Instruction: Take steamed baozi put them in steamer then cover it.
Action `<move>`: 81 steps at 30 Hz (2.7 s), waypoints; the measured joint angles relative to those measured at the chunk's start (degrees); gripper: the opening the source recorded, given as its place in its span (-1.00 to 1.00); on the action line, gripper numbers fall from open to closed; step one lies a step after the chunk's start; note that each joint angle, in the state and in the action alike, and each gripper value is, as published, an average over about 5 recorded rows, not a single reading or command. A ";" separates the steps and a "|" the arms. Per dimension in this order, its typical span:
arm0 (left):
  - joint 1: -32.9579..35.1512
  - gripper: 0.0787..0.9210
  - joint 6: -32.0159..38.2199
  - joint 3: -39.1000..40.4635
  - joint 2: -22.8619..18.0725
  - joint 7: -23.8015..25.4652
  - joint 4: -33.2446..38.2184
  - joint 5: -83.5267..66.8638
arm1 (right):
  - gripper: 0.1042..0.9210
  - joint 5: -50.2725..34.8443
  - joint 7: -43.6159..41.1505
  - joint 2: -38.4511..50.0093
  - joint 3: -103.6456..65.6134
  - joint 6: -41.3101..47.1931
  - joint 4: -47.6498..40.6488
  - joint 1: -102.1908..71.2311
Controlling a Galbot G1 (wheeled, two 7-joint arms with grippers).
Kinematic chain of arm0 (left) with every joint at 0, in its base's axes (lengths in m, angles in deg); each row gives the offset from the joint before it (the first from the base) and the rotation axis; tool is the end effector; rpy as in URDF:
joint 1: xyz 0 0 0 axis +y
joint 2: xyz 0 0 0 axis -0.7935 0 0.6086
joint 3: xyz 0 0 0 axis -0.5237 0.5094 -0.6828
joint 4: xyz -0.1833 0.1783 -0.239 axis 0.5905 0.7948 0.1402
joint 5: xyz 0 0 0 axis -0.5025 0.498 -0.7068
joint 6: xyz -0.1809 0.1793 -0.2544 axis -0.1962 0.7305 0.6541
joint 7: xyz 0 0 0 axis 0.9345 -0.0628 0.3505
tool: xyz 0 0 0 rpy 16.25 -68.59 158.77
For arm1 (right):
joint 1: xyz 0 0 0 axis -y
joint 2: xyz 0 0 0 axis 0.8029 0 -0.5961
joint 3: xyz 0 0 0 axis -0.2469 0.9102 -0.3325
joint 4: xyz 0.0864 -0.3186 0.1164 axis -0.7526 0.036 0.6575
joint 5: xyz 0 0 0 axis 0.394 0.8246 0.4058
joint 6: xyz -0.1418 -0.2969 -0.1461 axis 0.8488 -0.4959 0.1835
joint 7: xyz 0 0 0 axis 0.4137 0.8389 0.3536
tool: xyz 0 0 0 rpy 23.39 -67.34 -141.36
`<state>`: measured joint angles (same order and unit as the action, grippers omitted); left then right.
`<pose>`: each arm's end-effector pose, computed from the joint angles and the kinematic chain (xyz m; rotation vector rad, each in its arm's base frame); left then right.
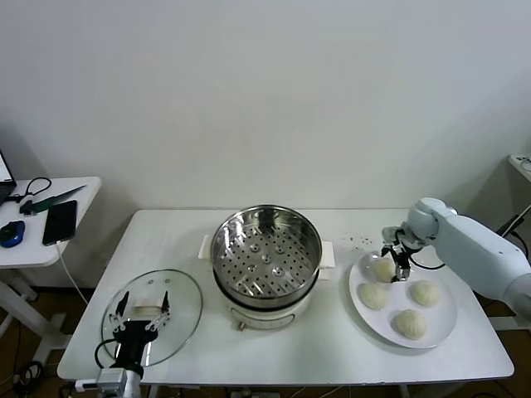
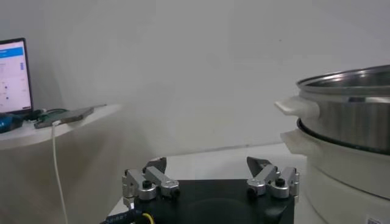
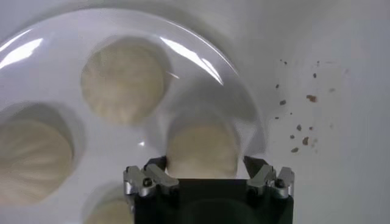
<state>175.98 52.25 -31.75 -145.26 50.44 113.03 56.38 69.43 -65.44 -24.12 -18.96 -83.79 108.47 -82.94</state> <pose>0.1574 0.0695 -0.3631 0.1609 -2.9857 -0.2166 0.5663 -0.1858 -0.2447 1.2074 -1.2759 1.3644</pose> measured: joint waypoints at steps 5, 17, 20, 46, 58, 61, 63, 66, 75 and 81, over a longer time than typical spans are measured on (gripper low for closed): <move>0.14 0.77 0.06 -0.03 0.01 -0.01 0.01 0.00 | 0.43 -0.47 -0.14 0.46 0.80 -0.43 0.57 0.84; 0.94 0.77 0.29 -0.26 0.01 0.09 0.30 -0.02 | 0.40 -5.27 -1.47 0.46 8.83 -6.54 4.80 11.47; 1.16 0.77 0.31 -0.27 0.00 0.03 0.51 -0.02 | 0.41 -6.40 -1.99 -0.36 12.17 -9.60 6.04 16.17; 2.78 0.77 -0.01 -0.05 0.15 0.14 1.20 -0.14 | 0.43 5.44 -1.02 -21.48 20.14 -38.22 14.46 34.07; 3.43 0.77 0.12 -0.35 0.52 0.19 1.43 -0.28 | 0.45 7.99 -1.28 -27.67 21.87 -39.54 13.39 28.37; 3.43 0.77 0.11 -0.33 0.53 0.19 1.24 -0.29 | 0.45 8.11 -1.32 -28.41 22.70 -39.58 12.74 27.29; 3.43 0.77 0.11 -0.29 0.55 0.20 1.11 -0.31 | 0.45 8.35 -1.28 -28.89 23.06 -39.71 12.30 26.65; 3.42 0.77 0.12 -0.22 0.58 0.20 0.96 -0.34 | 0.45 9.29 -1.03 -29.65 23.16 -40.13 11.57 25.69; 3.84 0.77 0.41 -0.06 0.66 0.21 0.75 -0.38 | 0.46 14.20 -0.25 -31.23 21.80 -41.29 9.13 23.24; 4.06 0.77 0.55 -0.08 0.75 0.21 0.69 -0.38 | 0.55 15.45 -0.19 -31.82 21.21 -41.04 8.07 22.56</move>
<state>180.04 52.79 -31.83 -144.50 50.65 113.72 56.00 84.89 -65.64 -55.94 2.25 -124.83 116.54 -60.37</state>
